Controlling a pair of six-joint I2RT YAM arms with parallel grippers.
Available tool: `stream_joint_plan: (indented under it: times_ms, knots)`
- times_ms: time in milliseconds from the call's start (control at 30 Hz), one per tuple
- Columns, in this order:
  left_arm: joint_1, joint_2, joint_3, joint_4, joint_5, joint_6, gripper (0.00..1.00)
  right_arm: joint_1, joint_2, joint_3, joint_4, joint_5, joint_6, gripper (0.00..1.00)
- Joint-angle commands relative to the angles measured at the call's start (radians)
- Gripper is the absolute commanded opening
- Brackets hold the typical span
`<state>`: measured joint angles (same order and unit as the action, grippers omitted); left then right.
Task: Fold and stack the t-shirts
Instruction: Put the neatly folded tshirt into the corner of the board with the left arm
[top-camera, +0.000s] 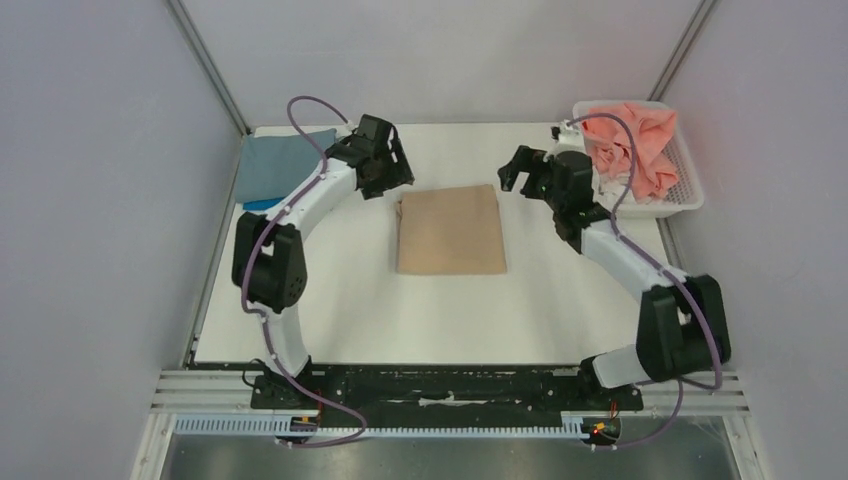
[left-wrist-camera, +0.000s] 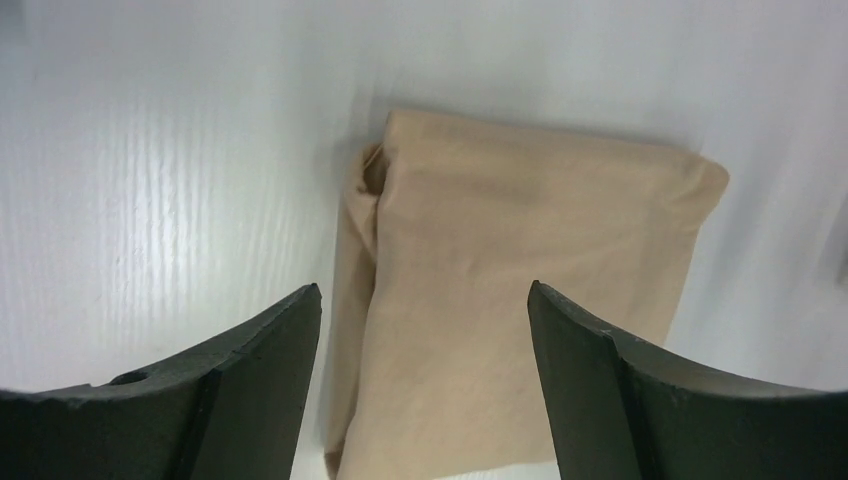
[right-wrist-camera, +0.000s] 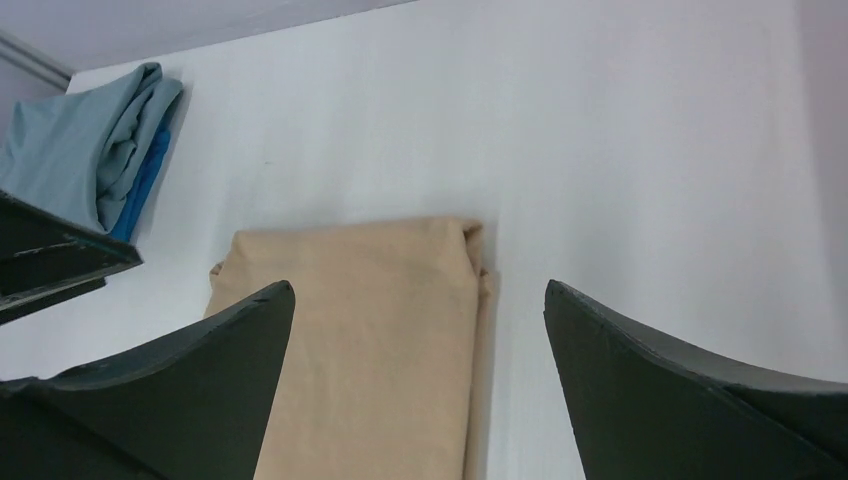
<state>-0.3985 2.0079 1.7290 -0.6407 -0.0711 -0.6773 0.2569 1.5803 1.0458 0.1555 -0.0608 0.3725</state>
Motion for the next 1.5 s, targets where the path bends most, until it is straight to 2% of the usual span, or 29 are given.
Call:
stream_joint_plan:
  times_ms: [0,133,267,367,467,533,667,800,867,900,933,1100,1233,1400,1467]
  knots:
    - [0.002,-0.154,-0.24,0.076,-0.012,0.049,0.82,-0.012,-0.245,-0.278,0.119,0.187,0.002,0.98]
    - [0.002,-0.182,-0.369,0.168,0.078,0.053,0.82,-0.041,-0.416,-0.481,0.312,0.242,0.026,0.98]
    - [0.001,-0.138,-0.42,0.239,0.162,0.034,0.82,-0.046,-0.527,-0.578,0.358,0.219,-0.003,0.98]
    - [0.002,-0.085,-0.421,0.263,0.192,0.018,0.79,-0.046,-0.568,-0.59,0.305,0.174,-0.011,0.98]
    - [0.0,-0.027,-0.419,0.273,0.232,0.001,0.7,-0.047,-0.587,-0.6,0.279,0.147,-0.031,0.98]
    - [-0.006,0.002,-0.43,0.289,0.256,-0.012,0.6,-0.046,-0.586,-0.606,0.284,0.166,-0.054,0.98]
    - [-0.056,0.037,-0.452,0.302,0.226,-0.027,0.46,-0.046,-0.577,-0.593,0.254,0.195,-0.074,0.98]
    - [-0.118,0.1,-0.412,0.246,0.137,-0.037,0.29,-0.046,-0.568,-0.589,0.239,0.205,-0.081,0.98]
    - [-0.143,0.138,-0.37,0.192,0.097,-0.035,0.17,-0.047,-0.57,-0.589,0.228,0.221,-0.09,0.98]
    - [-0.152,0.155,-0.344,0.161,0.076,-0.035,0.05,-0.047,-0.573,-0.589,0.223,0.231,-0.094,0.98]
    - [-0.163,0.167,-0.322,0.129,0.045,-0.031,0.02,-0.047,-0.576,-0.591,0.22,0.245,-0.098,0.98]
    - [-0.193,0.151,-0.218,0.0,-0.173,0.03,0.02,-0.047,-0.601,-0.607,0.22,0.289,-0.117,0.98]
    - [-0.192,0.109,-0.139,-0.055,-0.356,0.182,0.02,-0.047,-0.609,-0.619,0.225,0.311,-0.133,0.98]
    - [-0.179,0.092,-0.069,0.024,-0.671,0.446,0.02,-0.047,-0.615,-0.624,0.224,0.351,-0.144,0.98]
    - [-0.161,0.098,-0.045,0.095,-0.708,0.556,0.02,-0.047,-0.622,-0.627,0.224,0.364,-0.145,0.98]
